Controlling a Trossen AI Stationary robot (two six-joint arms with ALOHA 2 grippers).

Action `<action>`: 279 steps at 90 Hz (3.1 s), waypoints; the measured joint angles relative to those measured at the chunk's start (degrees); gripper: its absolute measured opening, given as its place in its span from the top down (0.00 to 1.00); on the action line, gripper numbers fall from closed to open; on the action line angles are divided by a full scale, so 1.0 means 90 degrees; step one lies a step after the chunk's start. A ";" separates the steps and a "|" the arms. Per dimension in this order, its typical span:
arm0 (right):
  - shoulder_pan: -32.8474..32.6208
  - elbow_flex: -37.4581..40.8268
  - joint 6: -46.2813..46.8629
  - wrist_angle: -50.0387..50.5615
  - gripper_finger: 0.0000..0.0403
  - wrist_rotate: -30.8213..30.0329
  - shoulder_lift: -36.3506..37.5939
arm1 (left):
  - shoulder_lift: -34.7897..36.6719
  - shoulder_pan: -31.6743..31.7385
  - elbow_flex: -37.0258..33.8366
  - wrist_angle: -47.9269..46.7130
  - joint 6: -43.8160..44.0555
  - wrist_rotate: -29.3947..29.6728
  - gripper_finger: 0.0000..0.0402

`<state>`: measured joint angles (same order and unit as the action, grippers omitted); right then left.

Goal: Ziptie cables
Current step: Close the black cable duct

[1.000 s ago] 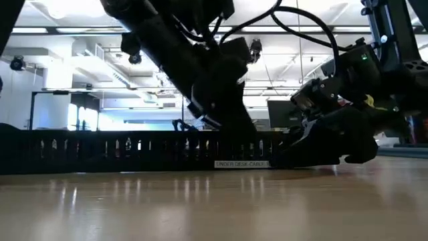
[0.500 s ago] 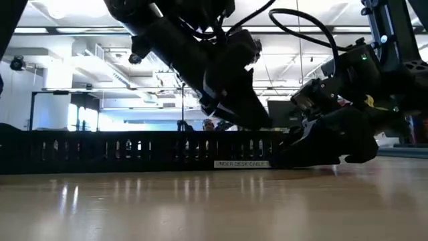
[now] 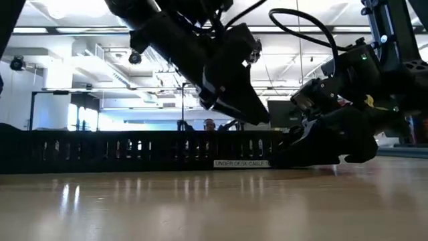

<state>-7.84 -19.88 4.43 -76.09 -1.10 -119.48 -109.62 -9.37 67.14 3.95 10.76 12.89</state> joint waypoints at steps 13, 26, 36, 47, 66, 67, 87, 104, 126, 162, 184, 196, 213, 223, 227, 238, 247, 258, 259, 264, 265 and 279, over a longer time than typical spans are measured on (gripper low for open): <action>0.0000 0.0000 -0.0003 0.0000 0.41 0.0000 0.0000 | 0.0000 0.0025 -0.0100 -0.0003 0.0049 0.0001 0.31; 0.0000 0.0000 -0.0003 0.0000 0.41 0.0000 0.0000 | -0.0036 0.0075 -0.0144 0.0084 0.0147 -0.0225 0.24; 0.0000 0.0000 -0.0004 0.0000 0.41 0.0001 0.0000 | -0.0090 0.0076 -0.0150 0.0103 0.0149 -0.0308 0.23; 0.0000 0.0000 -0.0006 0.0000 0.41 0.0002 0.0000 | -0.0090 0.0096 -0.0176 0.0133 0.0134 -0.0326 0.23; 0.0000 0.0000 -0.0014 0.0002 0.42 0.0003 0.0000 | -0.0364 0.0125 -0.0181 0.0250 0.0144 -0.0331 0.23; 0.0000 0.0000 -0.0015 0.0002 0.41 0.0002 0.0000 | -0.0383 0.0125 -0.0181 0.0263 0.0144 -0.0331 0.23; 0.0000 0.0000 -0.0005 0.0002 0.42 0.0004 0.0000 | -0.0452 0.0125 -0.0144 0.0410 0.0118 -0.0336 0.23; 0.0000 -0.0002 -0.0003 0.0002 0.41 0.0003 0.0000 | -0.0239 0.0125 -0.0139 0.0451 0.0086 -0.0334 0.23; 0.0000 -0.0002 -0.0003 0.0005 0.42 0.0003 0.0000 | -0.0292 0.0144 -0.0139 0.0413 0.0070 -0.0382 0.23; 0.0000 -0.0007 -0.0005 0.0007 0.42 0.0005 0.0000 | -0.0370 0.0173 -0.0139 0.0731 0.0029 -0.0348 0.47; 0.0000 -0.0012 -0.0010 0.0010 0.42 0.0007 0.0000 | -0.0370 0.0181 -0.0139 0.0739 0.0030 -0.0347 0.46; 0.0000 -0.0015 -0.0007 0.0011 0.42 0.0010 0.0000 | -0.0400 0.0199 -0.0139 0.0781 0.0023 -0.0348 0.42; 0.0000 -0.0015 -0.0010 0.0012 0.42 0.0015 0.0000 | -0.0403 0.0215 -0.0143 0.0839 -0.0072 -0.0485 0.46; 0.0000 -0.0015 -0.0010 0.0012 0.43 0.0017 0.0000 | -0.0406 0.0224 -0.0144 0.0861 -0.0105 -0.0505 0.46; 0.0000 -0.0015 -0.0014 0.0012 0.43 0.0019 0.0000 | -0.0409 0.0232 -0.0144 0.0870 -0.0140 -0.0517 0.45; 0.0000 -0.0015 -0.0017 0.0012 0.42 0.0022 0.0000 | -0.0435 0.0299 -0.0144 0.0931 -0.0196 -0.0551 0.44; 0.0000 -0.0015 -0.0015 0.0012 0.42 0.0072 0.0000 | -0.0435 0.0381 -0.0144 0.0932 -0.0198 -0.0615 0.45; 0.0000 -0.0015 -0.0001 0.0012 0.43 0.0083 0.0000 | -0.0435 0.0445 -0.0144 0.0946 -0.0205 -0.0776 0.45; 0.0000 -0.0015 0.0002 0.0012 0.43 0.0083 0.0000 | -0.0435 0.0448 -0.0144 0.0952 -0.0206 -0.0786 0.45; 0.0000 -0.0015 -0.0002 0.0012 0.43 0.0085 0.0000 | -0.0435 0.0450 -0.0144 0.0983 -0.0209 -0.0801 0.44; 0.0000 -0.0015 -0.0003 0.0012 0.43 0.0086 0.0000 | -0.0435 0.0450 -0.0144 0.0989 -0.0210 -0.0804 0.43; 0.0000 -0.0015 -0.0019 0.0013 0.42 0.0100 0.0000 | -0.0447 0.0455 -0.0152 0.1121 -0.0195 -0.0863 0.43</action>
<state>-7.84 -20.01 4.26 -75.98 -0.21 -119.48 -113.65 -5.28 65.78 14.03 9.00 5.13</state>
